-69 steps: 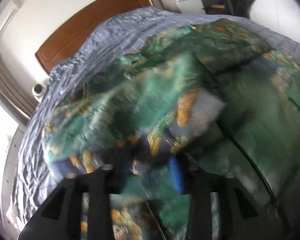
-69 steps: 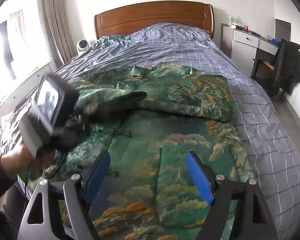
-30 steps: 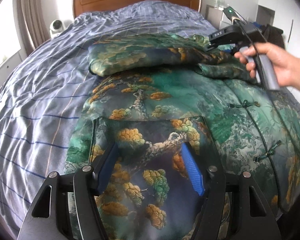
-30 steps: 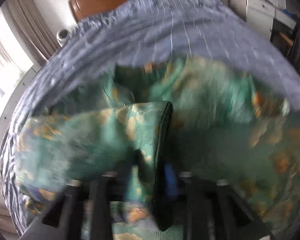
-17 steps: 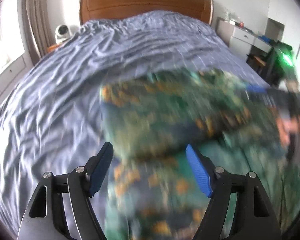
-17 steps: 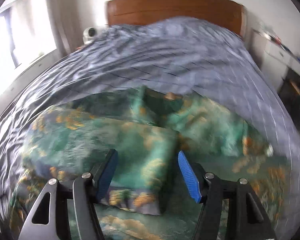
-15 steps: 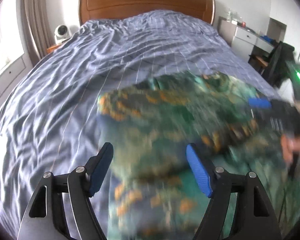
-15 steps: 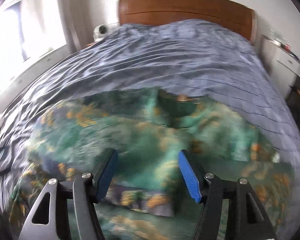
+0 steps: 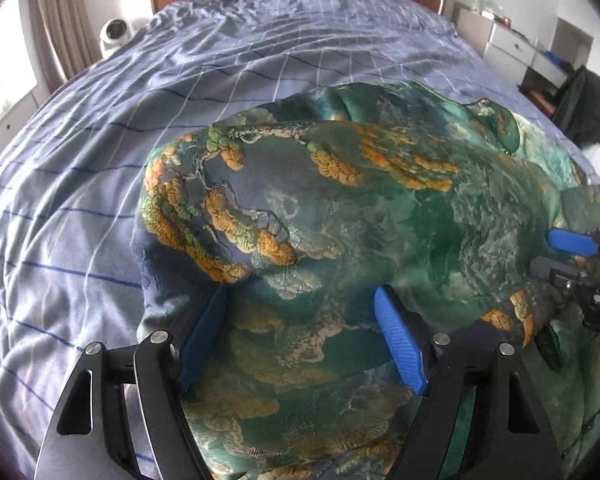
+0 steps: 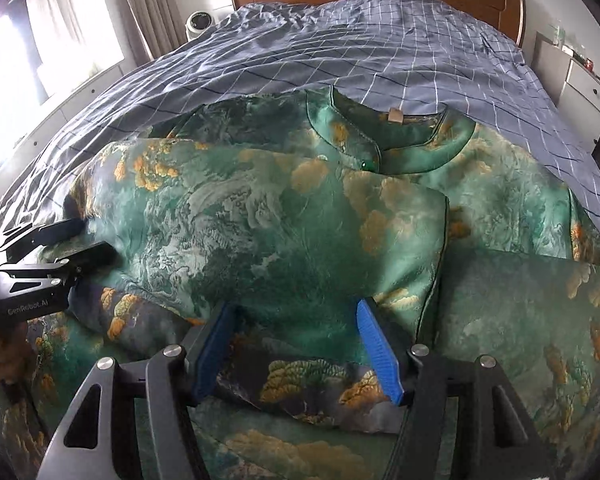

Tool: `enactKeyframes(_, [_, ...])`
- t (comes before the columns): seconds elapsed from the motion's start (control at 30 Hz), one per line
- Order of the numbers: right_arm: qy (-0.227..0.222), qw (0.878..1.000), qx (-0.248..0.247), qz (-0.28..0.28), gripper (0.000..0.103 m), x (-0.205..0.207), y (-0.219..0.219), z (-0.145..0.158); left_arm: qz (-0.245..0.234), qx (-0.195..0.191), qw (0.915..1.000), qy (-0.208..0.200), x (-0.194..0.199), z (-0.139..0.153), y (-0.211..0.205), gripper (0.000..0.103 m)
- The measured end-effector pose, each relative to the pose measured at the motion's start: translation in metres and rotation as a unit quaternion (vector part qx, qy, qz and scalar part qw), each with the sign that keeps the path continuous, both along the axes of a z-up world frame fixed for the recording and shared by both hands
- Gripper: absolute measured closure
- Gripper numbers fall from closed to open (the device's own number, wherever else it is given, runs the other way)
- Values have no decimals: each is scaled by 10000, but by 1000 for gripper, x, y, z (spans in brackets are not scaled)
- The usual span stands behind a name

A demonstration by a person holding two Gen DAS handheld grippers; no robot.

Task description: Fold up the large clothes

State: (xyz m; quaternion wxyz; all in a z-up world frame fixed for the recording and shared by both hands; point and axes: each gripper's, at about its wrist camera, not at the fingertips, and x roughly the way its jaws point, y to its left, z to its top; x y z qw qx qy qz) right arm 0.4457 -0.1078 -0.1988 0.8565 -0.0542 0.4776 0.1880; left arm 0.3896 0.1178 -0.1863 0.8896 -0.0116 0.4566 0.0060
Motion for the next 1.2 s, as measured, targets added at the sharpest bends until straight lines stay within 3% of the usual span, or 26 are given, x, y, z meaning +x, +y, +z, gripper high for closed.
enactKeyframes(0.23, [-31,10000,57,-16,39,-3,-1,-1,-65,263,9996,-44,-8,33,-9,25])
enactKeyframes(0.47, [-91,9999,118,-33,39,-5,-3,-2,164,76,9984,-533,27,83,-2,22])
enactKeyframes(0.57, [-95,9999,131,-30,39,-5,-3,-2,429,-43,9985,-346,53,71,8,22])
enactKeyframes(0.73, [-135,9998,157,-30,39,-6,-3,-3,872,-411,9945,413,80,12,35,20])
enactKeyframes(0.8, [-152,9997,163,-25,39,-6,-3,-3,886,-658,9930,423,79,-3,41,19])
enactKeyframes(1.07, [-205,9996,169,-6,39,-7,-1,-5,790,-494,9955,160,69,-1,36,16])
enactKeyframes(1.2, [-168,9997,148,18,39,-6,-2,-4,666,-419,9969,82,52,18,36,15])
